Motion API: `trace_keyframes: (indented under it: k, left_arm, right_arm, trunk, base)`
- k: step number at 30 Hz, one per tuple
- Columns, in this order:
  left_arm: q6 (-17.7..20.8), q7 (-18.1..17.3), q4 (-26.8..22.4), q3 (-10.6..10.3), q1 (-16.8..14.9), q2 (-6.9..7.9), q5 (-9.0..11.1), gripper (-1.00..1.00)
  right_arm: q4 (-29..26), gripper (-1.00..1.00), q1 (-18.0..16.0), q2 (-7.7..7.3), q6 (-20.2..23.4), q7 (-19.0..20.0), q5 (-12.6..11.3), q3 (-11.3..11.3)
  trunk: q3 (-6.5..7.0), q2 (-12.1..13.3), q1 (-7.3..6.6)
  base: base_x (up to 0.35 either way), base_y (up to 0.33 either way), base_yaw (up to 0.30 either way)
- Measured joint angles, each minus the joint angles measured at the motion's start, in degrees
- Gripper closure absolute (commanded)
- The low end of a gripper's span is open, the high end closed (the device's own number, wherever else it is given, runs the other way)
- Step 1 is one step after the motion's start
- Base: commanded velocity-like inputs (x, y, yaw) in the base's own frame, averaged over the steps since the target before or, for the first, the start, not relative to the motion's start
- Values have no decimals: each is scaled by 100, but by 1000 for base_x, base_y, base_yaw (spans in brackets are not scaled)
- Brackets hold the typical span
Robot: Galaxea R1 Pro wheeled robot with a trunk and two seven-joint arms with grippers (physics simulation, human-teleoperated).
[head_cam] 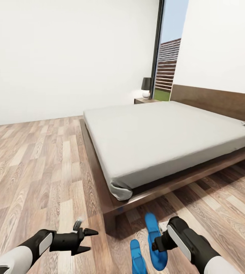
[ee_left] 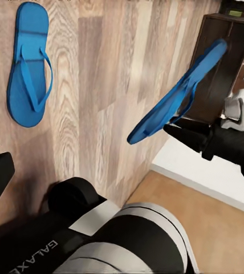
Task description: In the bedroom, move the book from the bed onto either nightstand, and place the two sandals side by side next to the bed.
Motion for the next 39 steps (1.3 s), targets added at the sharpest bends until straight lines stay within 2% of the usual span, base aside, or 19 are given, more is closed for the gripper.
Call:
trace_keyframes:
  k: [2, 5, 9, 14, 21, 27, 31, 39]
  left_arm:
    - [12, -268, -2, -19, -1, 98, -9, -100]
    - [15, -500, -3, -34, -1, 155, -23, -100]
    - [16, -654, -3, -41, -1, 181, -30, -100]
    - [16, -699, -23, -43, -1, 185, -31, -100]
    - [1, -708, -29, -37, -2, 189, -29, -100]
    - [-9, -710, -30, -42, -2, 194, -25, -100]
    - [-10, -713, -30, -38, -2, 194, -24, -100]
    - [-10, -714, -30, -32, -2, 194, -23, -100]
  right_arm:
    - [198, 100, -118, -6, -7, 21, -11, 65]
    - [290, 100, -227, -16, -14, 30, 59, 95]
    - [363, 100, -405, -31, -17, 81, 582, 114]
    - [514, 100, -602, -35, -25, 333, 928, 111]
    - [1247, 100, -984, 35, -35, 549, 1007, 120]
    - [1461, 100, -1185, 91, -43, 632, 1022, 120]
    - [1543, 100, -1279, 263, -64, 635, 1032, 118]
    - [1961, 100, -1539, 448, -257, 623, 1081, 117]
  trunk:
    - [-44, -3, 5]
    - [-111, -7, 13]
    - [-199, -12, 23]
    - [-310, -19, 36]
    - [-466, -28, 54]
    - [-599, -36, 70]
    - [-687, -42, 80]
    - [-865, -53, 101]
  base:
    - [0, 0, 0]
    - [0, 0, 0]
    - [0, 0, 0]
    - [0, 0, 0]
    - [0, 0, 0]
    - [0, 0, 0]
    - [0, 0, 0]
    - [0, 0, 0]
